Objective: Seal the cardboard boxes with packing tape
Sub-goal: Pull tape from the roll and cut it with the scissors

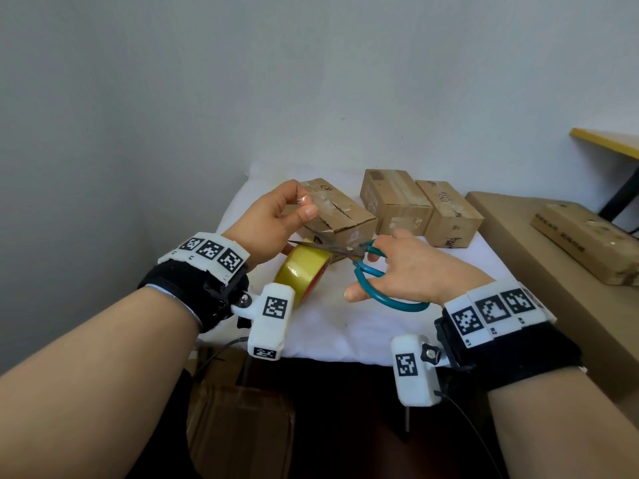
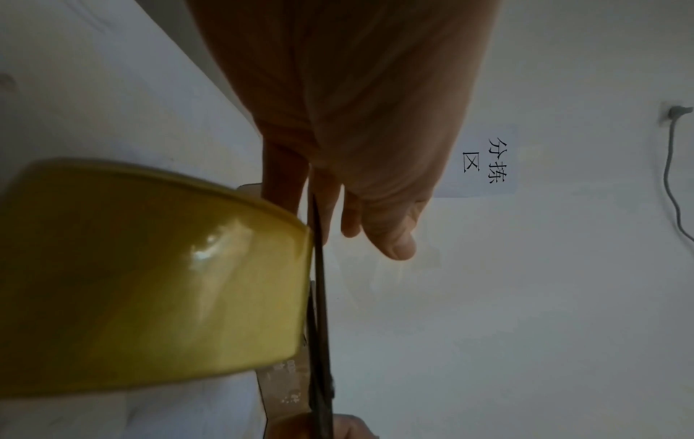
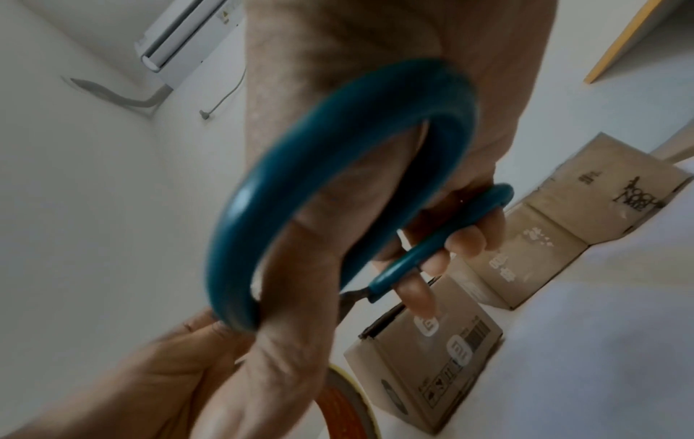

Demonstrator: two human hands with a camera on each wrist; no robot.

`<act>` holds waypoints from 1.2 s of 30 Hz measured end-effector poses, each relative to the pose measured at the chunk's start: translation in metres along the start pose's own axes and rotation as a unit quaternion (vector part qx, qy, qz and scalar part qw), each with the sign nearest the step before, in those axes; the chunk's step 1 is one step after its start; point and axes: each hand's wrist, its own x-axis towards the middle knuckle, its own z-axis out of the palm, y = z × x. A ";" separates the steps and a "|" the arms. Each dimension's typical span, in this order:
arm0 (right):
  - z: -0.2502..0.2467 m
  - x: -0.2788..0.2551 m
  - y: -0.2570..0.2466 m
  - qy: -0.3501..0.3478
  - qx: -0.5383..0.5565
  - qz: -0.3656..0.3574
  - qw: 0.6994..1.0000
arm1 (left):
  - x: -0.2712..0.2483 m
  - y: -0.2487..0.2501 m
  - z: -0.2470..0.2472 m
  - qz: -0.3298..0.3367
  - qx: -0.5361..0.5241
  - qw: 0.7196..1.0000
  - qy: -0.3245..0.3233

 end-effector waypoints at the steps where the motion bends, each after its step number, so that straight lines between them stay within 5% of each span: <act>1: -0.001 0.001 0.003 -0.003 0.006 0.003 1.000 | 0.000 0.000 0.000 0.000 -0.007 1.000 0.001; 6: -0.006 0.002 0.023 -0.003 0.044 0.046 0.998 | 0.002 -0.001 0.001 -0.010 -0.031 0.999 -0.001; 11: 0.005 0.015 0.057 0.079 0.126 0.168 0.975 | 0.003 -0.003 0.003 -0.015 -0.052 0.999 -0.008; 20: 0.028 0.025 0.090 0.072 0.014 0.226 0.971 | 0.003 0.005 0.012 -0.017 -0.066 0.998 -0.007; 24: 0.018 0.023 0.080 0.133 0.007 0.202 0.970 | 0.004 0.008 0.017 -0.018 -0.083 0.996 -0.012; 27: 0.009 0.018 0.055 0.111 0.164 0.110 0.974 | 0.005 0.010 0.024 -0.025 -0.107 0.994 -0.015; 30: 0.010 0.008 0.020 0.046 0.361 0.024 0.931 | 0.005 0.014 0.031 -0.026 -0.135 0.990 -0.019; 36: 0.026 0.018 0.004 0.027 0.439 -0.023 0.898 | 0.007 0.019 0.042 -0.014 -0.157 0.987 -0.028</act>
